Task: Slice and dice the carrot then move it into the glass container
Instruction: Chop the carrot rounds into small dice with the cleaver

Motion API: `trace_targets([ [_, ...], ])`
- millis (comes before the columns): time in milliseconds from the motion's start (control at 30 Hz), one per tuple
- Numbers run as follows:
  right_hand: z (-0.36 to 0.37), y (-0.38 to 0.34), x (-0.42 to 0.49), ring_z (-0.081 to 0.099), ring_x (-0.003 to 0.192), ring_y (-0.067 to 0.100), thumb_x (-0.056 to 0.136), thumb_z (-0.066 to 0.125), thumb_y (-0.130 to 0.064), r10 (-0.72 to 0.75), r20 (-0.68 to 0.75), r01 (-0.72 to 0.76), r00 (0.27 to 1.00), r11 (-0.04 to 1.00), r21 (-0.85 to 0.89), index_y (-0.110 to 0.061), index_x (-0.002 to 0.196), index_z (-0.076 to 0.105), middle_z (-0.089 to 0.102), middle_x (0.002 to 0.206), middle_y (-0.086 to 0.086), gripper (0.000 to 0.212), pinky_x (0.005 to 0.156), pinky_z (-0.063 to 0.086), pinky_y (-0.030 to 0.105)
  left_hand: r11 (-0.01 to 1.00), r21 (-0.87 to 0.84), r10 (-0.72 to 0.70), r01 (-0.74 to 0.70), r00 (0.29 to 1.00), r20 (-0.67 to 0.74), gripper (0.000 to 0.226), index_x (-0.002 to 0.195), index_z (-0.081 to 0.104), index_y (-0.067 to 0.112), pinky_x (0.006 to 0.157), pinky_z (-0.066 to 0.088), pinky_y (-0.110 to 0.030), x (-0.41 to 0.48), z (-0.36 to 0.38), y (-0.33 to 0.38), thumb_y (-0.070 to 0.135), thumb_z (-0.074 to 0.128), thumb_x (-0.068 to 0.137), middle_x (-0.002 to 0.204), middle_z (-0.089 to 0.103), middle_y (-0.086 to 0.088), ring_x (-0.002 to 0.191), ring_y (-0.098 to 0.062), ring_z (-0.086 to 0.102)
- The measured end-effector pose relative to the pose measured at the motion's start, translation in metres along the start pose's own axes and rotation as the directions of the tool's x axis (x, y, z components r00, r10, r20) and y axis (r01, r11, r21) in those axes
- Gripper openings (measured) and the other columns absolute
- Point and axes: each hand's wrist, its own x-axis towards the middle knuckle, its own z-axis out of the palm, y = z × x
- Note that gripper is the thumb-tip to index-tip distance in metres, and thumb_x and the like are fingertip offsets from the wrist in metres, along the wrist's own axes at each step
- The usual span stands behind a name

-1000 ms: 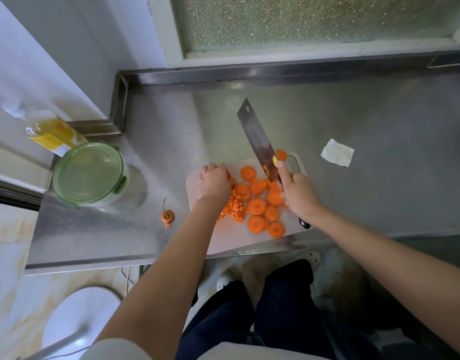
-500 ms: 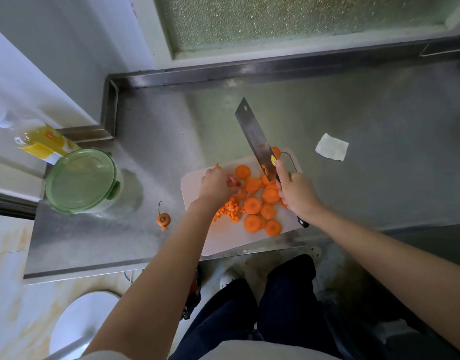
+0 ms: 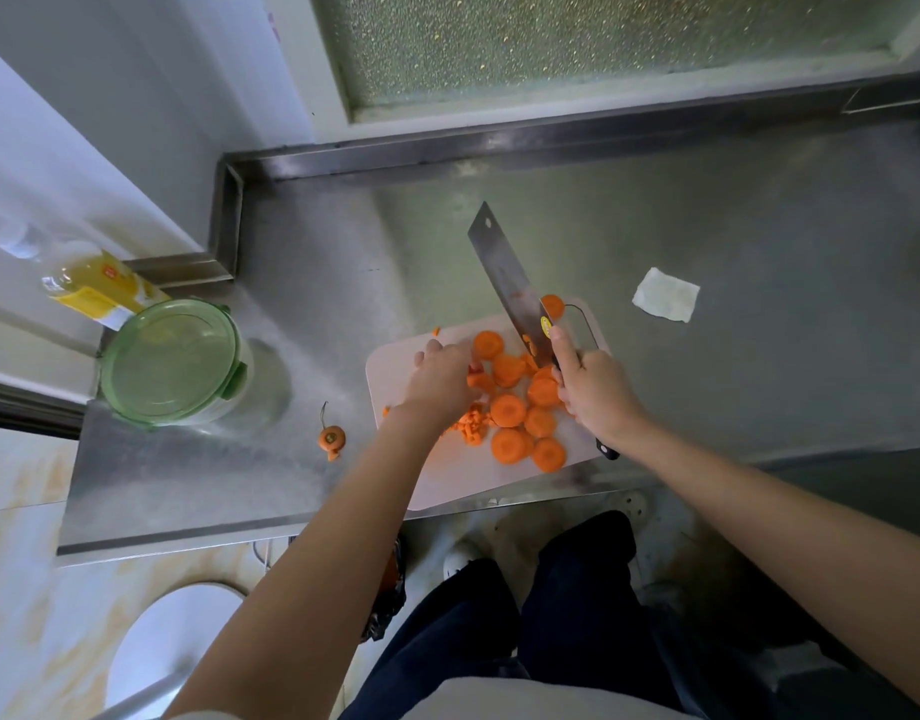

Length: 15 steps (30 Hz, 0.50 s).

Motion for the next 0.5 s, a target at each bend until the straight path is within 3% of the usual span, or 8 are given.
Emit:
trace_targets([
  [133,-0.001,-0.004,-0.007,0.040,0.045,0.016,0.097,0.032,-0.055,0.029,-0.004,-0.029,1.000,0.999,0.016,-0.012,0.053,0.047,0.043,0.044,-0.001,0.063,0.050,0.030,0.028,0.984,-0.147,0.052,-0.101,0.951,-0.305,0.021,0.096,0.057,0.011,0.070,0.022,-0.021,-0.022,-0.008,0.003,0.015,0.069,0.080,0.089,0.051,0.004,0.091,-0.016,0.045],
  [233,0.004,-0.010,-0.020,0.037,0.036,0.009,0.097,0.034,-0.053,0.049,0.031,-0.051,0.998,0.997,0.057,-0.016,0.051,0.043,0.039,0.035,-0.007,0.060,0.047,0.029,0.026,0.890,-0.405,-0.034,-0.209,0.856,-0.517,0.022,0.087,0.051,0.013,0.072,0.033,-0.022,-0.040,-0.010,-0.008,0.009,0.071,0.079,0.084,0.055,0.004,0.084,-0.016,0.050],
  [367,0.030,-0.011,-0.043,0.031,0.033,0.009,0.094,0.037,-0.058,0.083,0.192,-0.103,0.978,0.990,0.093,-0.016,0.056,0.040,0.035,0.040,-0.006,0.057,0.037,0.025,0.021,0.767,-0.626,-0.337,-0.139,0.743,-0.578,0.023,0.089,0.045,0.014,0.068,0.036,-0.011,-0.065,-0.010,-0.031,0.011,0.067,0.085,0.079,0.050,0.018,0.076,0.001,0.051],
  [500,0.071,-0.006,-0.065,0.036,0.043,0.012,0.090,0.041,-0.061,0.032,0.277,-0.022,0.960,0.999,-0.040,-0.017,0.058,0.044,0.040,0.050,0.000,0.055,0.044,0.025,0.024,0.680,-0.719,-0.511,-0.140,0.614,-0.602,0.023,0.090,0.042,0.012,0.069,0.036,-0.016,-0.084,-0.007,-0.052,0.011,0.065,0.086,0.080,0.048,0.013,0.079,-0.018,0.048],
])
